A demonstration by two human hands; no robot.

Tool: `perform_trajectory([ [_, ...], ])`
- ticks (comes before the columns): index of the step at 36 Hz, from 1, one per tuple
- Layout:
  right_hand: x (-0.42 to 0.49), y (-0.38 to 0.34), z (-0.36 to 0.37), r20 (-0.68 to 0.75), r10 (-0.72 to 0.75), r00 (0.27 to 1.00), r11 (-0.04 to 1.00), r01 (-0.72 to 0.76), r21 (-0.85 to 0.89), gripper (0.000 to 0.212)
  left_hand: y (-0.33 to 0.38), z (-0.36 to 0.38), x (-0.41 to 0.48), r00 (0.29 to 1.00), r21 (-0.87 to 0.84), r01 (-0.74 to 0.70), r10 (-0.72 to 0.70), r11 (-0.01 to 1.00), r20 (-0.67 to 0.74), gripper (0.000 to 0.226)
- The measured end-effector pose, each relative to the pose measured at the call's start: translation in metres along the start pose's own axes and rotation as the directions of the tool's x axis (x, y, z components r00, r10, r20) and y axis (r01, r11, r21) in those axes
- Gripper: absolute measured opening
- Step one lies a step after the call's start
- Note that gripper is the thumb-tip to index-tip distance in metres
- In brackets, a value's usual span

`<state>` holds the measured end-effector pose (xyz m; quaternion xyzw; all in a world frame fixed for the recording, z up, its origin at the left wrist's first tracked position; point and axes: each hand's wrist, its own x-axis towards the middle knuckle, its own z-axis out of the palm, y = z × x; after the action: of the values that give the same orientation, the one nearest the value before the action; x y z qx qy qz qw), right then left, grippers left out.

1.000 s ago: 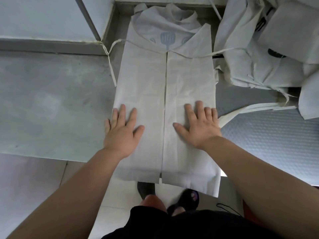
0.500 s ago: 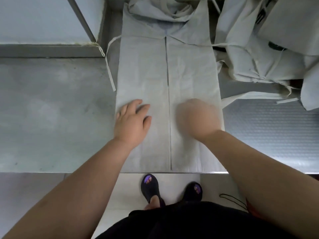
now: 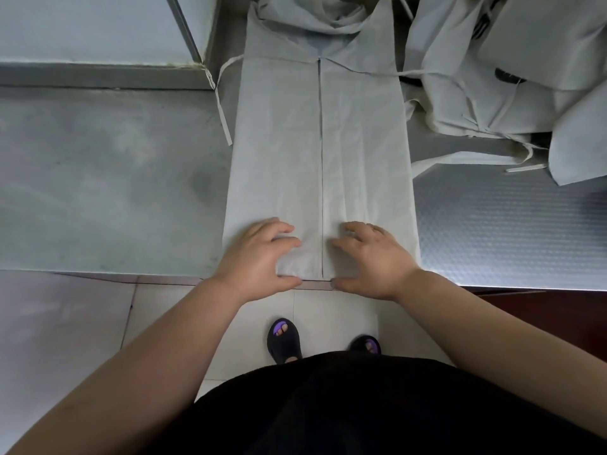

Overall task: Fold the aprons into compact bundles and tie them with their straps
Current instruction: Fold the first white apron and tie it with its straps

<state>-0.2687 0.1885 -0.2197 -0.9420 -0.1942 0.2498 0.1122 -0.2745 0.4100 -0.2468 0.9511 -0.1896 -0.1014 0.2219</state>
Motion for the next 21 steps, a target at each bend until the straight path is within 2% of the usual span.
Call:
perform_trajectory([
  [7,-0.003,0.0,-0.003,0.033,-0.034,0.999,0.999,0.035,-0.04,0.052,0.007,0.005,-0.004,0.998,-0.054,-0.044,0.042,0.998,-0.039,0.032],
  [10,-0.003,0.001,-0.004,0.029,-0.018,0.999,0.999,0.019,-0.042,0.046,0.01,0.004,-0.004,0.999,-0.094,0.001,-0.006,0.996,-0.044,0.02],
  [16,-0.003,-0.002,-0.007,0.036,-0.027,0.999,0.998,0.03,-0.064,0.048,0.017,0.006,-0.006,0.998,-0.138,-0.045,0.038,0.989,-0.056,0.032],
  [21,-0.001,-0.002,-0.002,0.02,-0.04,0.999,0.996,0.041,-0.078,0.041,0.015,0.012,-0.008,0.988,-0.037,-0.137,0.134,0.99,-0.075,0.021],
])
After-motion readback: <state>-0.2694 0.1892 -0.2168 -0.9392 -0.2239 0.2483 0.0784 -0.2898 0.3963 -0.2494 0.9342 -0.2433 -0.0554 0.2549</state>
